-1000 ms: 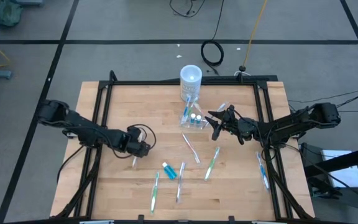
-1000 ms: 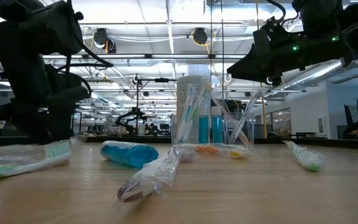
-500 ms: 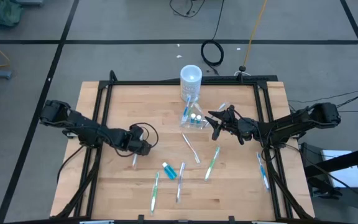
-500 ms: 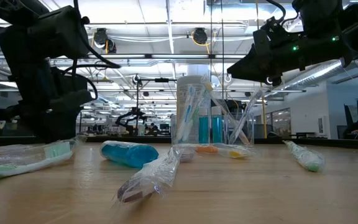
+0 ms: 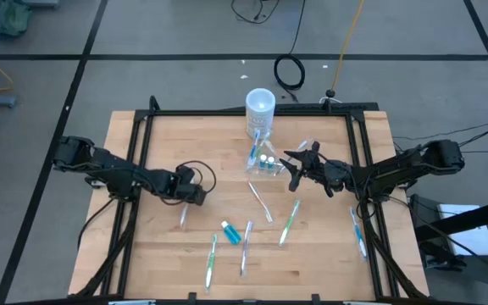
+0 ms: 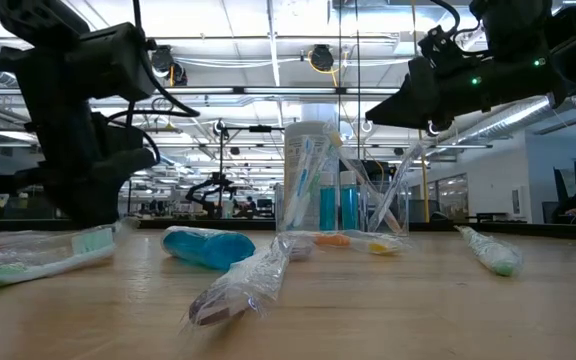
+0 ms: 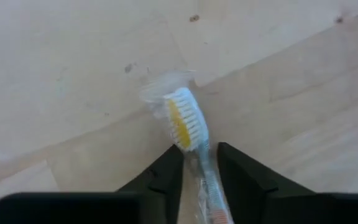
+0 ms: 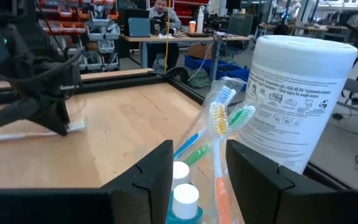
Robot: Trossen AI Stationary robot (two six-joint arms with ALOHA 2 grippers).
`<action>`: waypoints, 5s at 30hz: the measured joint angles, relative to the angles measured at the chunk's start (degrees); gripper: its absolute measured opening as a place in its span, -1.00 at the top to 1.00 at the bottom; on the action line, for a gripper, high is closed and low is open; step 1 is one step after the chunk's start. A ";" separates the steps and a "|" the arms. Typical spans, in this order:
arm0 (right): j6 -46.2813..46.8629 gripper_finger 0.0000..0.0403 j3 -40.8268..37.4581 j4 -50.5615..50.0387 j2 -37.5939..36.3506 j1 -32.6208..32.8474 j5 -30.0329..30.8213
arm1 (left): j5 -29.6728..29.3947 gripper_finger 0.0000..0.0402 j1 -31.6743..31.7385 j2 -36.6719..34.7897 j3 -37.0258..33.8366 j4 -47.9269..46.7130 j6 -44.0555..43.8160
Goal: Pick & Place toothbrushing station
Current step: Put the left orange toothbrush into the transparent organizer, then put the mouthwash into the transparent organizer
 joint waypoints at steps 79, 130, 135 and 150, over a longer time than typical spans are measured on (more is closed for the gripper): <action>4.16 0.31 0.00 -6.86 0.00 0.11 -0.22 | 3.38 0.40 19.00 28.83 13.27 90.78 68.69; 11.68 0.31 -0.04 -12.39 0.00 -0.55 -0.09 | 30.91 -0.11 -4.23 16.85 11.36 29.94 82.40; 10.58 0.31 -0.04 -12.12 0.00 -0.68 -0.02 | 30.86 0.04 -4.21 17.84 11.47 30.58 82.48; 4.93 0.31 -0.04 -10.91 0.00 -0.74 -0.02 | 30.05 0.45 -4.09 17.25 11.38 31.75 82.07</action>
